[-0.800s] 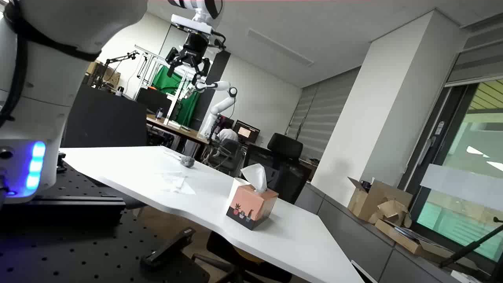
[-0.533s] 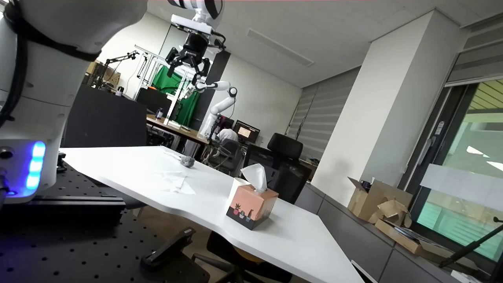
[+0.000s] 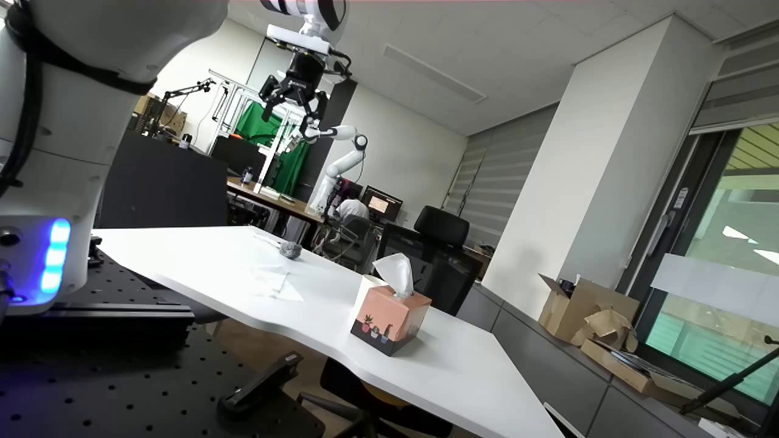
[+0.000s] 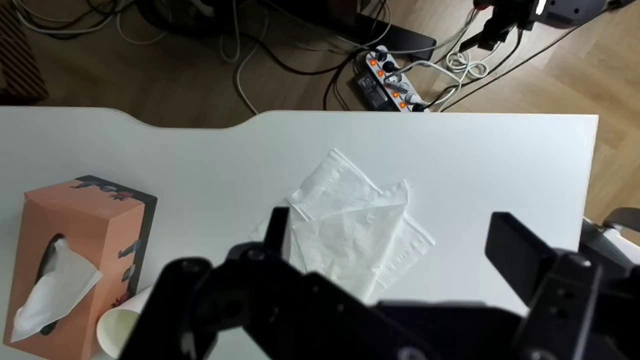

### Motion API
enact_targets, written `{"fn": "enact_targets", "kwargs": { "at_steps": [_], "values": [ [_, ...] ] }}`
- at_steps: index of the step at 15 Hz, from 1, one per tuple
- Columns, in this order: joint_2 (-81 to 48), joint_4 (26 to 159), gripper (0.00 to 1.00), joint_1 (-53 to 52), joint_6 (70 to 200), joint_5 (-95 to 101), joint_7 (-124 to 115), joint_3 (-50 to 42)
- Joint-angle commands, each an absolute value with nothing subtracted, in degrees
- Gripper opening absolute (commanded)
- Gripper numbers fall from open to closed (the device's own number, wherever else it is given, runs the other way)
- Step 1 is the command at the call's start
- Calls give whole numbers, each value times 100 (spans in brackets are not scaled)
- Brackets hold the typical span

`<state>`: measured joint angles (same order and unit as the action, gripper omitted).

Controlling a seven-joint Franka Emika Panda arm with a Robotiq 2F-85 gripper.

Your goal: Remove three tissues from the box and put them on the table

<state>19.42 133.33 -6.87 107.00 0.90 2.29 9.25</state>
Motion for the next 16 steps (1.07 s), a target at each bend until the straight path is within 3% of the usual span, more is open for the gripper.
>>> {"fn": "enact_targets", "kwargs": {
  "at_steps": [1,9,16],
  "values": [
    [1698,13387,100,-366,11496,588,-182,721],
    [49,12876,100,452,13572,1217,-1481,113],
    [-1492,12072,100,396,14797,2048,-3284,-775]
  ]
}}
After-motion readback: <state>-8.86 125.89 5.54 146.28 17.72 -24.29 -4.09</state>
